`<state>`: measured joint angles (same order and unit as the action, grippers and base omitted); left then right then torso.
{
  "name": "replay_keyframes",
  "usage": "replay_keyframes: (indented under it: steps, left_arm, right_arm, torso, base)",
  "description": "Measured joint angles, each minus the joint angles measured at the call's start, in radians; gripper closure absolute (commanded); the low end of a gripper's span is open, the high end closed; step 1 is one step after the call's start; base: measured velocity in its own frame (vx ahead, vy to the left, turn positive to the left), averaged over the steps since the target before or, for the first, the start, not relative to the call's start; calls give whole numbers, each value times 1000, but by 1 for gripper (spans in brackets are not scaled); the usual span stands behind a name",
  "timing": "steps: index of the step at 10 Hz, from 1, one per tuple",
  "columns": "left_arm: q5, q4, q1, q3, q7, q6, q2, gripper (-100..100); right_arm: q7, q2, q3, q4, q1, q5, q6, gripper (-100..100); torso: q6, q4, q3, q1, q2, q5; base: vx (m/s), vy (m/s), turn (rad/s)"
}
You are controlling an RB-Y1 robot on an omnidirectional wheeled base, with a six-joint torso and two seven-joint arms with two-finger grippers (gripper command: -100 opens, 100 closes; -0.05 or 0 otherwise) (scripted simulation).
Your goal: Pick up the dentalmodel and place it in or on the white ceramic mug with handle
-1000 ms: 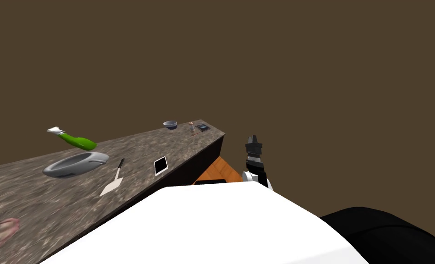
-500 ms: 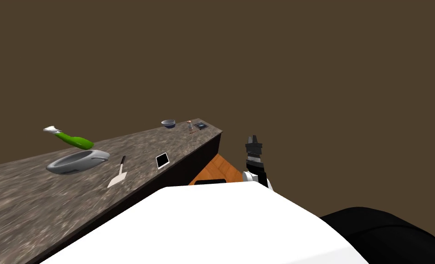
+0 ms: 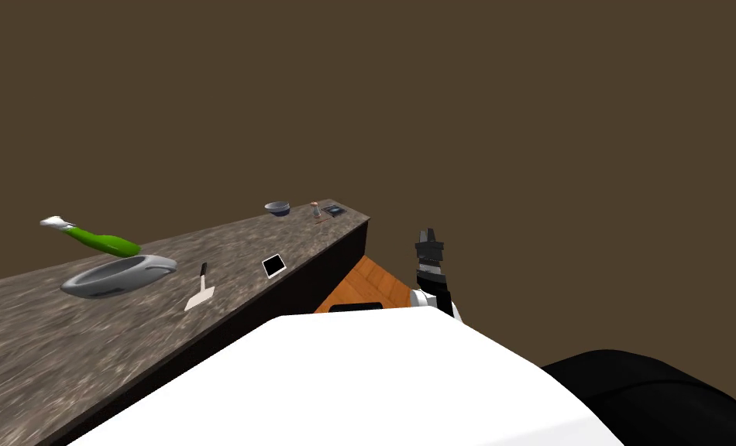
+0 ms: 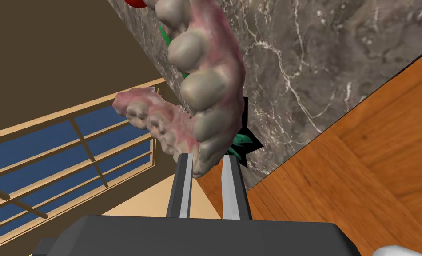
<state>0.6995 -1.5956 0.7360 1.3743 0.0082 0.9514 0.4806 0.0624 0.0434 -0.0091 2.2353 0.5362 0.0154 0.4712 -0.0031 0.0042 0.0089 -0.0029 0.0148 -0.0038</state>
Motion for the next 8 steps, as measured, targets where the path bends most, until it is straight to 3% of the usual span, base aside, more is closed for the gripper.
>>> replay_keyframes:
  steps: [4, 8]
  left_arm:
    - [-5, 22, 13, 71, 91, 48, 33, 100]
    - [-22, 52, 24, 115, 174, 111, 85, 100]
  right_arm:
    - [0, 0, 0, 0, 0, 0, 0, 0]
    - [0, 0, 0, 0, 0, 0, 0, 0]
  torso:
    - [1, 0, -2, 4, -4, 1]
    - [2, -1, -4, 5, -8, 1]
  base:
    - [-93, 34, -209]
    - [-57, 47, -226]
